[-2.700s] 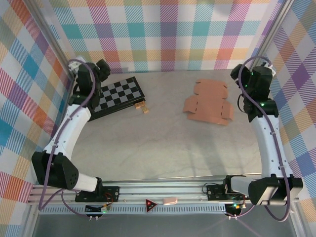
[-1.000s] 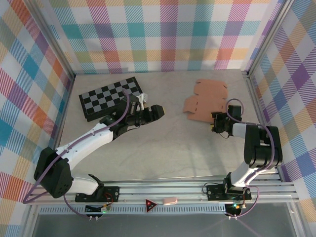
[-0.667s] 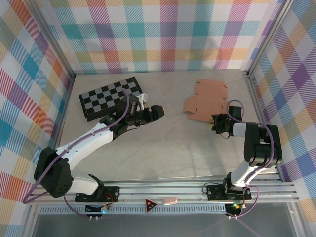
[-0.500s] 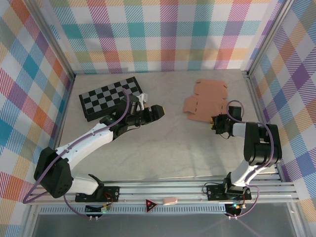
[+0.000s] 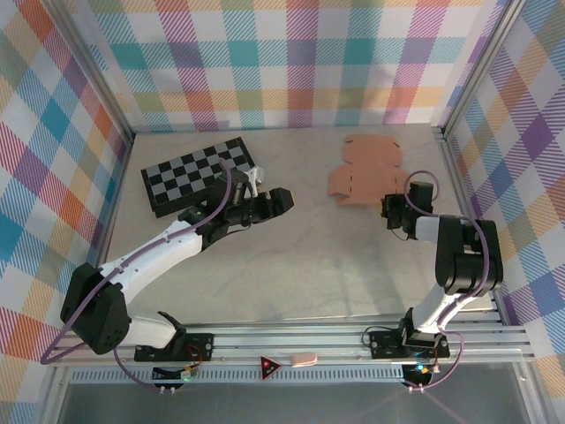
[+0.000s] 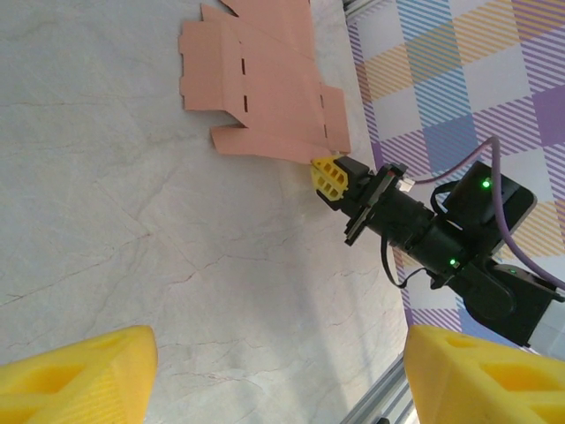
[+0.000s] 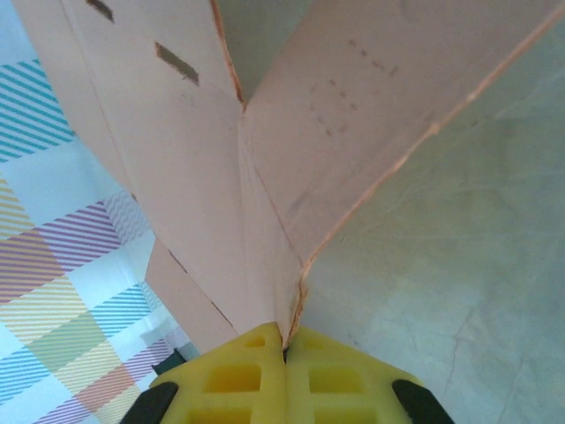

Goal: Fold the paper box

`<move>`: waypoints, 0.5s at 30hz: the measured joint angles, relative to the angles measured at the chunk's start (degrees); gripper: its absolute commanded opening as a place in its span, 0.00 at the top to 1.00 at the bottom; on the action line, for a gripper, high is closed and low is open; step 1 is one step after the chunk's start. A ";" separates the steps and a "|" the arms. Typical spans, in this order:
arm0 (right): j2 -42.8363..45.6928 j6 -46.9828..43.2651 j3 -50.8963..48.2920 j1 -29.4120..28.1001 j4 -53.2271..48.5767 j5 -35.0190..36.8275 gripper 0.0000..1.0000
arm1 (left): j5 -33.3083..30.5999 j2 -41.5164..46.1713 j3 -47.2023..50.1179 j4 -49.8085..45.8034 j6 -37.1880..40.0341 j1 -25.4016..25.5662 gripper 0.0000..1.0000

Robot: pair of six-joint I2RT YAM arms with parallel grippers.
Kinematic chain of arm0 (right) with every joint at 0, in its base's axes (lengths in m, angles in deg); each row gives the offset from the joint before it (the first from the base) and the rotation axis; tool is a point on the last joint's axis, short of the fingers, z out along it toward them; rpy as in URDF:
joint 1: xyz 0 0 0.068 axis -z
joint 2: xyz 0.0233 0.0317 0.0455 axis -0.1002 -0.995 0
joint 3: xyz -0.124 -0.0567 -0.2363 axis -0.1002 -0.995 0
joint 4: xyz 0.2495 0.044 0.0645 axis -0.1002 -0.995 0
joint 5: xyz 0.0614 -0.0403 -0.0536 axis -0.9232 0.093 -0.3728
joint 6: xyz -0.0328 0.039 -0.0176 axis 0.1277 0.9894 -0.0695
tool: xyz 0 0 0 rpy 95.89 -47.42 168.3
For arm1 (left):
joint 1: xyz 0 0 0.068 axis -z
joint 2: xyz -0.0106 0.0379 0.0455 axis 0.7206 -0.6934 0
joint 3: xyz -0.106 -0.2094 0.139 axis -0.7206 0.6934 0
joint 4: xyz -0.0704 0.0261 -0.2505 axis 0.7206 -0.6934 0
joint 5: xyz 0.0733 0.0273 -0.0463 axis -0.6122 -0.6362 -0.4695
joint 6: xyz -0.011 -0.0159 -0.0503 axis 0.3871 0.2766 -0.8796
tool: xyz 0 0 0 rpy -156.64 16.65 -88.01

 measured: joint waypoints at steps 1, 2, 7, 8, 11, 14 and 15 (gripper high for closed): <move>0.92 0.02 0.17 -0.17 -1.03 0.04 1.00 | -0.02 -0.02 0.00 -0.24 0.17 0.04 0.27; 1.99 0.02 0.55 -0.24 -2.34 0.15 1.00 | -0.13 -0.02 -0.09 -0.94 0.44 0.13 0.26; 7.26 0.00 6.05 -1.99 -10.75 0.92 1.00 | -2.12 -2.89 -4.37 -6.12 4.85 1.40 0.24; 8.24 -0.07 7.72 -2.49 -12.59 1.09 1.00 | -2.82 -3.96 -5.92 -7.37 6.32 1.75 0.24; 11.08 -0.44 12.83 -3.78 -18.36 1.53 1.00 | -5.55 -6.47 -9.16 -9.53 11.61 2.75 0.24; 12.98 -0.68 17.31 -4.44 -22.99 1.44 1.00 | -8.66 -7.04 -9.49 -9.62 18.78 4.55 0.22; 13.29 -0.68 18.62 -4.59 -24.28 1.40 1.00 | -9.70 -7.08 -9.33 -8.76 21.66 5.42 0.20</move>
